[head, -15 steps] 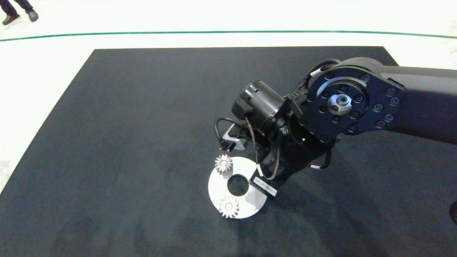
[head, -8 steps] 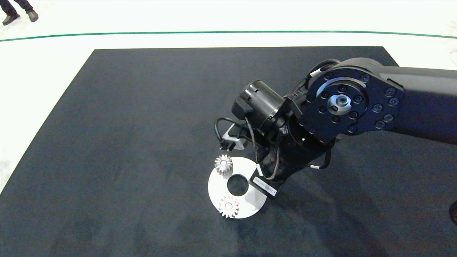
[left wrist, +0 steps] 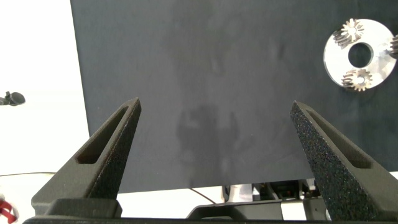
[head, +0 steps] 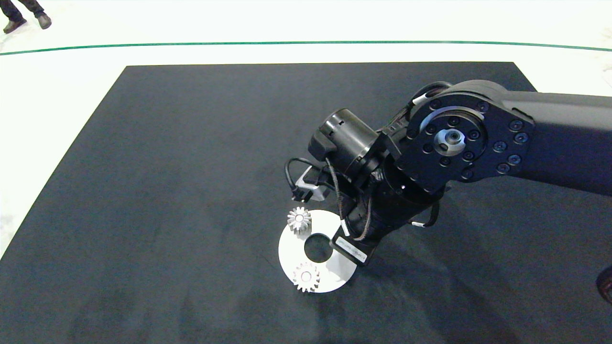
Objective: Remove an incorrectly installed larger gear and replace it with the correct smaller gear
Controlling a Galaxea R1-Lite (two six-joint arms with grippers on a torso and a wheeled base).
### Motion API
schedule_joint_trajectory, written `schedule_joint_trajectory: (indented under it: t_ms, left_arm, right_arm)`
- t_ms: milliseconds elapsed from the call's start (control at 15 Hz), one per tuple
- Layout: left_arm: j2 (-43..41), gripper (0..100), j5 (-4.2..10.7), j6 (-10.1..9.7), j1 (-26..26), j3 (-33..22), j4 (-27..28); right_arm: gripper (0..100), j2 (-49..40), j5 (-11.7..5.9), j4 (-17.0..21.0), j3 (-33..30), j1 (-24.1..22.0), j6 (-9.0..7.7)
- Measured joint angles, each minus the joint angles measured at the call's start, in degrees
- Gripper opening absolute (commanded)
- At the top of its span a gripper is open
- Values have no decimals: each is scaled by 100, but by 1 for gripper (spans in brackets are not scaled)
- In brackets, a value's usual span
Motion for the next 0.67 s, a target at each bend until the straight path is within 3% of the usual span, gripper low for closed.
schedule_joint_trajectory:
  t_ms: [67, 133, 467, 667]
  left_arm:
    - [0, 100, 0, 0, 0, 0, -2]
    - [0, 100, -2, 2, 0, 0, -2]
    - [0, 100, 0, 2, 0, 0, 0]
    - [0, 100, 0, 2, 0, -2, -2]
  right_arm:
    - [25, 0, 2, -1, 0, 0, -2]
    - [100, 0, 0, 0, -2, 0, -6]
    - [100, -4, 5, -1, -2, 0, 6]
    - [100, -46, 11, -4, -2, 0, 154]
